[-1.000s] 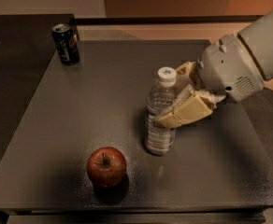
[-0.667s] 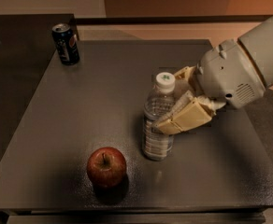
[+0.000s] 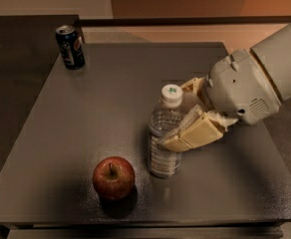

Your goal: Move blue plastic bottle near apple

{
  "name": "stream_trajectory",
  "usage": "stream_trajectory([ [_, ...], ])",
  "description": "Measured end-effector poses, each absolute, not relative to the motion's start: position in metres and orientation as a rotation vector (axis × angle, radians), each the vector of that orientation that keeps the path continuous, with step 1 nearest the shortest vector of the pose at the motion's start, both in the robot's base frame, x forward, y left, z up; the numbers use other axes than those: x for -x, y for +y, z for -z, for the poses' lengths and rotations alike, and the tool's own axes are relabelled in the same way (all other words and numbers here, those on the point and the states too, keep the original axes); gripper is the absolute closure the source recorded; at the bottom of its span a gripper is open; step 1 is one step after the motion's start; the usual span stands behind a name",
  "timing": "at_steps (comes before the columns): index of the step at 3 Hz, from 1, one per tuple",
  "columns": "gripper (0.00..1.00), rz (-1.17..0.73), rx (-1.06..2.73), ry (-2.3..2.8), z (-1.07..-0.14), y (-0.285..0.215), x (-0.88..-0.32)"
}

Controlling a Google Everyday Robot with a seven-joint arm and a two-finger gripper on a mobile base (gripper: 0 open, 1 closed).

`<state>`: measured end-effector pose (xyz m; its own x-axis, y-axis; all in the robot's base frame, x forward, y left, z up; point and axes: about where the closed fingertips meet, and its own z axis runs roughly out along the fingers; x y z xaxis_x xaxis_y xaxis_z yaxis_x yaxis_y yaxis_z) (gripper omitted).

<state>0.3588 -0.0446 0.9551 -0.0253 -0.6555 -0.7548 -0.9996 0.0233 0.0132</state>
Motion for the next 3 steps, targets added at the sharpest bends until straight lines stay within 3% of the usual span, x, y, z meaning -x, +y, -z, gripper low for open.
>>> stream_trajectory([
  [2,0.13,-0.795,1.683,1.766,-0.9502,-0.0439,-0.3552],
  [3,0.0,-0.787,1.686,1.763,-0.9521,-0.0424,-0.3541],
])
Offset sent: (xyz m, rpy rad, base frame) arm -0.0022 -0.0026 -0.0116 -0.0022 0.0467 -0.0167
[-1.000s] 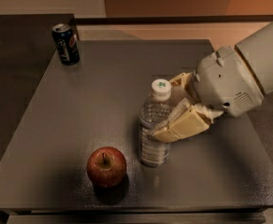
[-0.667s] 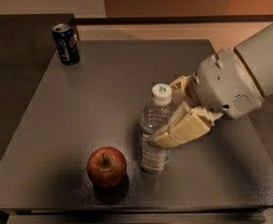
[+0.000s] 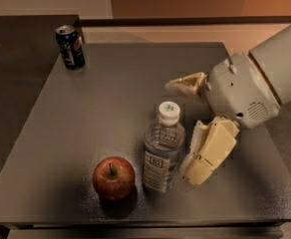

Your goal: Move blue plastic bottle near apple

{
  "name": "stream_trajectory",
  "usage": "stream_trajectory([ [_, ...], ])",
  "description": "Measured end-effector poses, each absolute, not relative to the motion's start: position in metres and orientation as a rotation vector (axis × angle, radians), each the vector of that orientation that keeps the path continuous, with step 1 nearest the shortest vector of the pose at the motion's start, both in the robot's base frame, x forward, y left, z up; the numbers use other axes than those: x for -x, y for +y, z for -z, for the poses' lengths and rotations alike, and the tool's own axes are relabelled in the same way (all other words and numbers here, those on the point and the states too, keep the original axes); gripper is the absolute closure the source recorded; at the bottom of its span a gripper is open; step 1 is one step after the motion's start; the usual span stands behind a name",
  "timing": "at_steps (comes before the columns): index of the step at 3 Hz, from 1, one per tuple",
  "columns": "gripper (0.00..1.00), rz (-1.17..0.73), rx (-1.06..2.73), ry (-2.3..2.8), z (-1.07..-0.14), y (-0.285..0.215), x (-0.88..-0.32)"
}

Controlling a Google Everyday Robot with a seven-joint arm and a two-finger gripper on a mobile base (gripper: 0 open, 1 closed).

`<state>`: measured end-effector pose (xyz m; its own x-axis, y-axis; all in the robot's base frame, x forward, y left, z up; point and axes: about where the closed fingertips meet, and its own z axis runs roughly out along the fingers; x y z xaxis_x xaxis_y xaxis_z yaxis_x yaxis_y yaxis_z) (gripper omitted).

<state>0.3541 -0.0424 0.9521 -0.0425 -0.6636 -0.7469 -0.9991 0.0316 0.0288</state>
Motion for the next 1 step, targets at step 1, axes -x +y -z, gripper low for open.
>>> stream_trajectory([
  [1,0.0,-0.787,1.686,1.763,-0.9522,-0.0424,-0.3541],
])
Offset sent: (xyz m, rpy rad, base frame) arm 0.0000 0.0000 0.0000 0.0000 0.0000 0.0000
